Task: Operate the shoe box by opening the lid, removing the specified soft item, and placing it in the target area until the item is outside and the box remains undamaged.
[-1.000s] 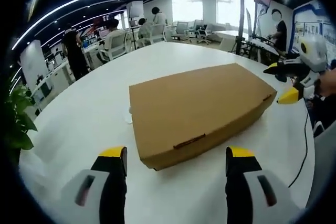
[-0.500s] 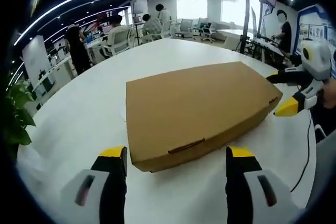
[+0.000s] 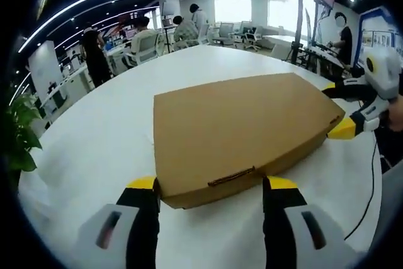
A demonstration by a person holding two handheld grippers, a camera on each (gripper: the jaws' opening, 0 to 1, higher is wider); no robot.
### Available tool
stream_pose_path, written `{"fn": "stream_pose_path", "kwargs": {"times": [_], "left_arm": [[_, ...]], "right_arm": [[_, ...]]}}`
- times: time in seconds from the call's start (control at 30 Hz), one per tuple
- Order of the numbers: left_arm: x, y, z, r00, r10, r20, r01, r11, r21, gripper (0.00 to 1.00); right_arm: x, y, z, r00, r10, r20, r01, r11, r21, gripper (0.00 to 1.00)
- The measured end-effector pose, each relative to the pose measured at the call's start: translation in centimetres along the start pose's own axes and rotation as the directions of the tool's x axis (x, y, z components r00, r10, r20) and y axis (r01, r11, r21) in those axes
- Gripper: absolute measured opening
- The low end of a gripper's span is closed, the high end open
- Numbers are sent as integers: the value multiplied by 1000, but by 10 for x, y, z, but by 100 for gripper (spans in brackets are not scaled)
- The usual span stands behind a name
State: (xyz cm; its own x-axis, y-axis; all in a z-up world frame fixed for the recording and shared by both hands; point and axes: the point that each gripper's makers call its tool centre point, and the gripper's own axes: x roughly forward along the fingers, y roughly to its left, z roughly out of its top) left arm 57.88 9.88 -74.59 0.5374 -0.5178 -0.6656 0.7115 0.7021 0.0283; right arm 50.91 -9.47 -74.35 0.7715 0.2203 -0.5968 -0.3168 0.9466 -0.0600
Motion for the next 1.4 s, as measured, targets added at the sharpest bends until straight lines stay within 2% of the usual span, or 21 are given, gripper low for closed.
{"fn": "stream_pose_path", "kwargs": {"times": [0.37, 0.73, 0.83, 1.17, 1.4], "left_arm": [[-2, -1, -2, 1000, 7, 2, -7, 1000, -6, 63], [-7, -3, -8, 999, 41, 4, -41, 997, -61, 62], [-10, -5, -11, 999, 48, 3, -48, 996, -71, 62], [-19, -12, -21, 995, 99, 2, -98, 988, -116, 62], [-28, -17, -29, 992, 122, -15, -122, 982, -141, 59]], "right_arm": [[1, 1, -1, 1000, -12, 7, 12, 1000, -9, 71], [2, 0, 0, 1000, -2, 10, 2, 1000, -5, 72], [1, 1, 1, 1000, 9, 27, -9, 1000, 18, 73], [-4, 4, -2, 999, 44, 28, -44, 999, 3, 70], [-6, 6, -4, 997, 73, 8, -73, 997, 3, 68]]}}
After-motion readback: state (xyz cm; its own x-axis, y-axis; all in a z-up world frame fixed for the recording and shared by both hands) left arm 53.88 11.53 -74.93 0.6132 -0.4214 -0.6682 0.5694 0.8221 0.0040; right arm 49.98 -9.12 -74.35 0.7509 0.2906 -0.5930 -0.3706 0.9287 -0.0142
